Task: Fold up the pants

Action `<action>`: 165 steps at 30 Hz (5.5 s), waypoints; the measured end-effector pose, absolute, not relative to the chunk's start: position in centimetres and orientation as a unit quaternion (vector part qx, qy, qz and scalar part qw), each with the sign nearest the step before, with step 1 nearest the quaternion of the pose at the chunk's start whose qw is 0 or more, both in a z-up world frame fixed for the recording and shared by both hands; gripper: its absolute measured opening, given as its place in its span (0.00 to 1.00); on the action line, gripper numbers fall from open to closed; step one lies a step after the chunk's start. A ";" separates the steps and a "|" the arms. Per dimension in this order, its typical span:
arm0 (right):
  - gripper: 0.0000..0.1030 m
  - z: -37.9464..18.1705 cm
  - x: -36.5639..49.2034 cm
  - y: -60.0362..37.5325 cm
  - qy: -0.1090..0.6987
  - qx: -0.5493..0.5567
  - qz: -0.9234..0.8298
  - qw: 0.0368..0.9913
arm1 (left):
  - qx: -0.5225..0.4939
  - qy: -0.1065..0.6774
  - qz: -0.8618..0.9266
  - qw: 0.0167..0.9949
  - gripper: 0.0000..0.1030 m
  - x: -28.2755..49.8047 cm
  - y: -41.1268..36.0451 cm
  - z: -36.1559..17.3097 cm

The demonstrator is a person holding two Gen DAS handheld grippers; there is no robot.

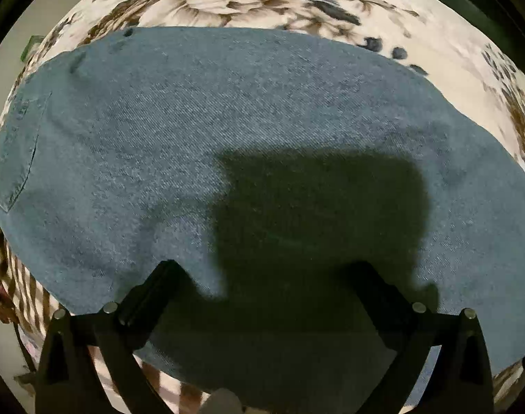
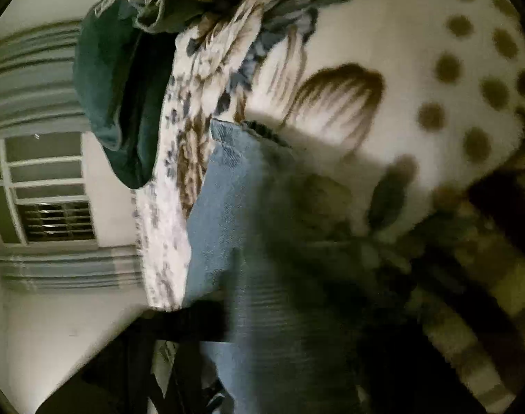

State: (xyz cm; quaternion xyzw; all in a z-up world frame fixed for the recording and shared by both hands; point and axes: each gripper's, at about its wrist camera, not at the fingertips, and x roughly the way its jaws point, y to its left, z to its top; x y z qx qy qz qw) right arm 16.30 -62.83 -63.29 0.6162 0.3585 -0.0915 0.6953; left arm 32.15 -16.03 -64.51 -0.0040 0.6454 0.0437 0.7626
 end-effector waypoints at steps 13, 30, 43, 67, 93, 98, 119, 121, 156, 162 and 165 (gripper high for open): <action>0.08 -48.9 20.2 -56.1 0.403 0.455 -0.097 0.788 | 0.003 0.593 0.117 0.797 1.00 31.1 -13.1 -56.8; 0.07 -45.6 31.1 -22.9 0.523 0.238 0.037 0.817 | -0.176 0.572 0.241 0.764 1.00 24.0 8.4 -55.7; 0.17 -57.5 33.1 -5.3 0.615 0.011 0.006 0.789 | -0.201 0.598 0.318 0.708 1.00 16.8 16.5 -58.1; 0.67 -59.5 31.1 -23.2 0.730 0.108 -0.005 0.675 | -0.059 0.657 0.184 0.729 1.00 34.9 3.4 -61.6; 0.99 -59.3 31.8 -18.2 0.715 0.099 -0.043 0.691 | -0.433 0.478 0.234 0.728 0.57 31.6 27.3 -62.2; 0.99 -60.9 31.8 -17.4 0.722 0.084 -0.055 0.684 | -0.421 0.441 0.220 0.762 0.37 31.3 27.1 -61.3; 0.99 -62.3 33.2 -13.4 0.727 0.069 -0.064 0.680 | -0.549 0.444 0.171 0.687 0.56 28.0 27.0 -63.2; 0.99 -62.5 33.2 -13.2 0.728 0.068 -0.064 0.679 | -0.551 0.439 0.171 0.688 0.57 28.3 27.1 -63.9; 1.00 -64.6 34.4 -12.6 0.735 0.061 -0.059 0.673 | -0.578 0.424 0.162 0.678 0.58 27.2 24.6 -62.5; 1.00 -64.6 33.9 -12.5 0.732 0.059 -0.062 0.676 | -0.571 0.418 0.148 0.691 0.57 27.2 24.3 -62.3; 1.00 -64.5 33.7 -12.2 0.732 0.059 -0.063 0.676 | -0.567 0.410 0.154 0.698 0.57 27.6 24.8 -62.6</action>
